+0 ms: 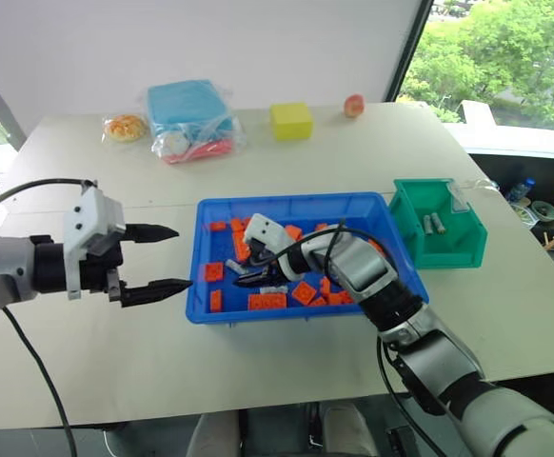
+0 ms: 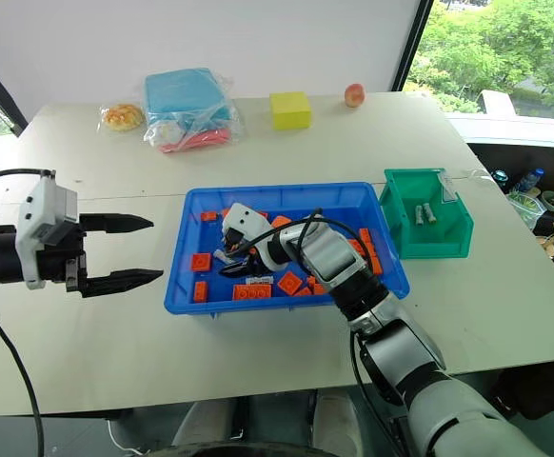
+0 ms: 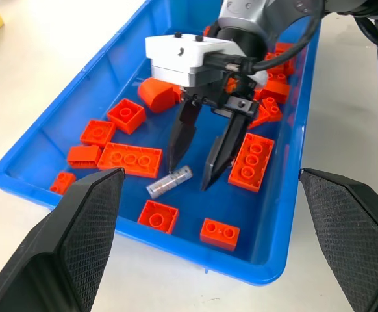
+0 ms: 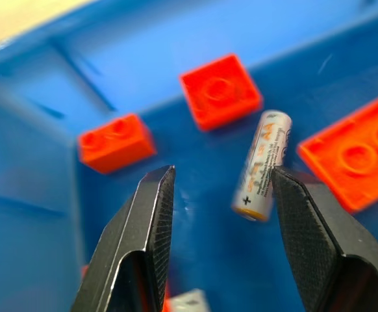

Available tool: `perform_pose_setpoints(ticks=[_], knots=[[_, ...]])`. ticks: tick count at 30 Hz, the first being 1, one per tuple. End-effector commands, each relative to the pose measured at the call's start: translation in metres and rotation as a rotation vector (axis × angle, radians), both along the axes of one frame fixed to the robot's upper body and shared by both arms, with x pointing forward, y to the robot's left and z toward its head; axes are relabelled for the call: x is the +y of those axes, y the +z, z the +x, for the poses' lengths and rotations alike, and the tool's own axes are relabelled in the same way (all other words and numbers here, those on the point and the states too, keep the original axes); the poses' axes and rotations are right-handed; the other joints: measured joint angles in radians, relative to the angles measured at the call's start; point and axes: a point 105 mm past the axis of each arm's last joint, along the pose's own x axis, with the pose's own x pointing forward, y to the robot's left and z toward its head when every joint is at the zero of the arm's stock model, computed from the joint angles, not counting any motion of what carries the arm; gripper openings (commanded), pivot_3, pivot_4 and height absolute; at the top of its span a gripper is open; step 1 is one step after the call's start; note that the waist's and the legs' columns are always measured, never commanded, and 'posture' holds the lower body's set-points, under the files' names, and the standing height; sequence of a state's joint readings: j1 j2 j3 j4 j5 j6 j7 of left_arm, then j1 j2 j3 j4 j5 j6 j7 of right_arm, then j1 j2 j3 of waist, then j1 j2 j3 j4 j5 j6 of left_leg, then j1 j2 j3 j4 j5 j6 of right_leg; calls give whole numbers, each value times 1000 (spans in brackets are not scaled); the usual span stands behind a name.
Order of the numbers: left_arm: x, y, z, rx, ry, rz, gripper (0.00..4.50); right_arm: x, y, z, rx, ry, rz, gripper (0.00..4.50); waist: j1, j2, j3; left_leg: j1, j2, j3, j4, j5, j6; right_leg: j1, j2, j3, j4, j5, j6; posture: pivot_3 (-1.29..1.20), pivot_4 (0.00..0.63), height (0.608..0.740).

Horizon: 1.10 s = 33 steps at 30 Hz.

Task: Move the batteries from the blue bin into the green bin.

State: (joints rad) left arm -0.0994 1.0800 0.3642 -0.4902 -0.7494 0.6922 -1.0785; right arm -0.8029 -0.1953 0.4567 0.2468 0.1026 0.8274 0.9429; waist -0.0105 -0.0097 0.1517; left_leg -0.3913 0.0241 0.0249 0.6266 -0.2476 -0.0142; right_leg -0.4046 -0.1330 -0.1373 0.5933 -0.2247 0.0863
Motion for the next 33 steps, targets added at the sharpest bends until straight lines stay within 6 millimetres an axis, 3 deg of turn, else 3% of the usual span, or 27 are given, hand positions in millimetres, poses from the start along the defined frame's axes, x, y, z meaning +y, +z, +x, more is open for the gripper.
perform_pose_setpoints(ticks=[1, 8, 13, 19, 23, 27, 31, 33], knots=[[0, 9, -2, -43, 0, 6, 4500, 2, 11, 4, -42, 14, 17, 2353, 0, 0, 0, 0, 0, 0, 0, 0, 0, 0, 0, 0, 0, 0, 0, 0, 150, 706], [-2, 7, -2, -40, -2, -3, 4500, 4, -11, 6, -55, 8, -30, 2353, -1, 0, 0, 0, 0, 0, 0, 0, 0, 0, 0, 0, 0, 0, 0, 0, 150, 706], [-3, 7, 0, -37, -10, -5, 4500, 2, -13, 10, -73, -12, -21, 155, -1, -1, 0, 0, 1, 0, 0, 0, 0, 0, 0, 0, 0, 0, 0, 0, 150, 706], [-7, 3, 4, 0, -35, -82, 4500, -24, 19, 11, -86, -67, 52, 50, 9, -1, 0, 0, 0, 0, 0, 0, 0, 0, 0, 0, 0, 0, 0, 0, 150, 706], [-8, -5, 10, 36, -44, -133, 4500, -65, 64, 8, -118, -162, 125, 50, 23, -1, 0, -1, 0, -1, 1, 0, 0, 0, 0, 0, -1, 0, 0, 0, 150, 706], [-7, -11, 11, 58, -77, -104, 4500, -127, 100, 20, -199, -385, 139, 50, 24, -2, 0, -1, 1, 0, 0, -2, -2, 0, 0, -1, -2, 0, 0, 0, 150, 706], [-11, -10, 14, 64, -109, -129, 4500, -214, 117, 31, -285, -686, 63, 50, 26, -1, 0, -2, 2, 3, 0, -2, -3, 0, 0, -2, -7, 0, -1, 0, 150, 706], [-16, -11, 15, 67, -143, -129, 4500, -266, 115, 30, -305, -844, 7, 50, 29, -2, 0, -3, 2, 4, -1, -2, -3, 0, 0, -2, -9, 0, -1, 0, 150, 706]])
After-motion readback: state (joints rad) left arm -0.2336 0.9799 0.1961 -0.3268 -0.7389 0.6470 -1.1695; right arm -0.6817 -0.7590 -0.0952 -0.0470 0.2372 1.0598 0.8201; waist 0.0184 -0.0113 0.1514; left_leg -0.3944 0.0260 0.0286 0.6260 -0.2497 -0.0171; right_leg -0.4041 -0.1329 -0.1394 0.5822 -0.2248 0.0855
